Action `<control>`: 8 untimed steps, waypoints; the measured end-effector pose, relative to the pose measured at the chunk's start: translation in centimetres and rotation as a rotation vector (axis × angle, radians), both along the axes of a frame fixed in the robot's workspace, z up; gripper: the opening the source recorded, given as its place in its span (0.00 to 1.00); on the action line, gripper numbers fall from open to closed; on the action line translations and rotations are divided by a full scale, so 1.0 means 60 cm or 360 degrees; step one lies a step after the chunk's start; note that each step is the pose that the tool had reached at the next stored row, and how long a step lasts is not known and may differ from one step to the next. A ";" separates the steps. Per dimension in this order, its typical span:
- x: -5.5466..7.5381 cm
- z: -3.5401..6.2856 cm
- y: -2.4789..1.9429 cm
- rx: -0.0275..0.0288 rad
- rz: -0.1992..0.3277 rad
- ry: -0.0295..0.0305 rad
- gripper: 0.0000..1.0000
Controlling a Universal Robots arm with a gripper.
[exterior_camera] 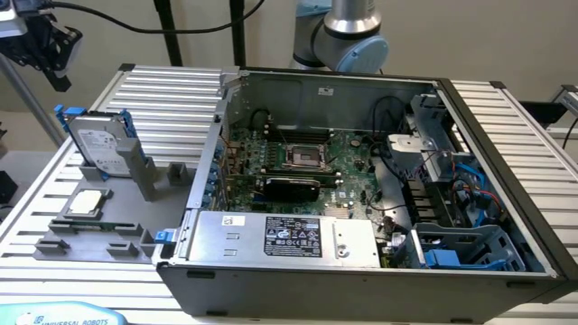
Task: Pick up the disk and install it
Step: 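Reach for the disk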
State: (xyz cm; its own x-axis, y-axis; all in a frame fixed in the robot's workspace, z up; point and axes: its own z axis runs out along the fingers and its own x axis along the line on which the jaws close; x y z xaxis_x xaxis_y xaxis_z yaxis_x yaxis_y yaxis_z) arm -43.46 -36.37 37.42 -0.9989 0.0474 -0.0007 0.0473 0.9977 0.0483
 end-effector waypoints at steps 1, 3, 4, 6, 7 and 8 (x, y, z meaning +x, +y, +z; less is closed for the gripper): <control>0.000 0.000 0.0013 0.00001 0.0003 0.00012 0.11; -0.001 0.000 0.0036 0.00000 0.0008 0.00054 0.11; -0.001 -0.001 0.0040 0.00000 0.0010 0.00093 0.11; -0.001 -0.001 0.0041 0.00000 0.0011 0.00117 0.11; -0.001 -0.001 0.0041 0.00000 0.0011 0.00119 0.11; -0.001 -0.001 0.0041 0.00000 0.0011 0.00119 0.11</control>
